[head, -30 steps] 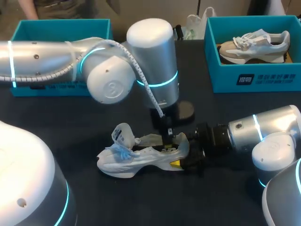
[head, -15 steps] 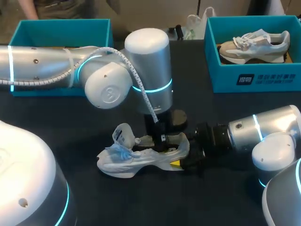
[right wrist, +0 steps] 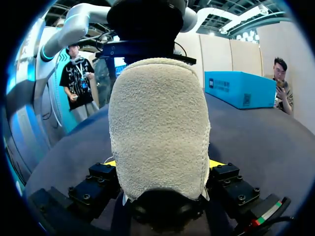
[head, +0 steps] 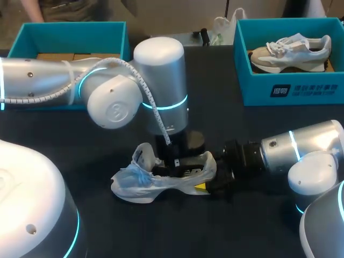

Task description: Take the shoe out of the shoebox, open the shoe tongue, remove and reinsert the insole, then place the shoe into the shoebox

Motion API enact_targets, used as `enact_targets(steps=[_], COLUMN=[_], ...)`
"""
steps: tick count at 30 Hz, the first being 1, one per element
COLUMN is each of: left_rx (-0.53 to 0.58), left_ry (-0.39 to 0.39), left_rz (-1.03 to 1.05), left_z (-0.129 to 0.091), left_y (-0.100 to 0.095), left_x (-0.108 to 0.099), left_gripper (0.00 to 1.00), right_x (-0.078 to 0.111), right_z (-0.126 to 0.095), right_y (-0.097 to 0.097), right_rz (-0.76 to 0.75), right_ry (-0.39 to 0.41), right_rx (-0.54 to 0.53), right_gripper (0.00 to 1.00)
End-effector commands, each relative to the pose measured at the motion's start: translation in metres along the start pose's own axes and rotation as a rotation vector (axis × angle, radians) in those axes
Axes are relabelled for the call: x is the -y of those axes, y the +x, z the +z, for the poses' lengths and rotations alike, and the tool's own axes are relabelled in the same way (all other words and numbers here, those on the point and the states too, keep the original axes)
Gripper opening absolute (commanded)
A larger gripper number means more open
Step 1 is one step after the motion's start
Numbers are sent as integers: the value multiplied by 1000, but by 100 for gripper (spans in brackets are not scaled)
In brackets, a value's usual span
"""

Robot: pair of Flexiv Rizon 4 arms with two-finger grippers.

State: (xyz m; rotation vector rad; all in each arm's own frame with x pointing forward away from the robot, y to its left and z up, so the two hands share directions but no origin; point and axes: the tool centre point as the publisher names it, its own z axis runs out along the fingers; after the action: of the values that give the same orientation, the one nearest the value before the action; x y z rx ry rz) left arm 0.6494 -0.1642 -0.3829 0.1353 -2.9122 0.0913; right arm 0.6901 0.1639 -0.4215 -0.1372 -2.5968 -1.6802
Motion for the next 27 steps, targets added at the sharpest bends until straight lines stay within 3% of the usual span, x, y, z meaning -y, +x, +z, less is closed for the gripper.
enact_targets(steps=[1,3,6,22,27], left_rx=[18,41,61,239,295], left_ry=[5,2,5,-41,-65], left_rz=[14,20,25,27,8], left_z=[0,1,3,19,24], left_y=[6,8,9,-20,-30], left_x=[-7,-9,-13,-13,-13], left_gripper=[25,39,46,44,36], right_x=[-1,-1,-1,-1,-1], right_z=[1,1,1,1,1], right_y=[0,0,0,0,0], right_rz=[2,2,2,2,2], right_ry=[5,5,5,5,5], right_rx=[1,1,1,1,1], right_gripper=[0,0,0,0,0])
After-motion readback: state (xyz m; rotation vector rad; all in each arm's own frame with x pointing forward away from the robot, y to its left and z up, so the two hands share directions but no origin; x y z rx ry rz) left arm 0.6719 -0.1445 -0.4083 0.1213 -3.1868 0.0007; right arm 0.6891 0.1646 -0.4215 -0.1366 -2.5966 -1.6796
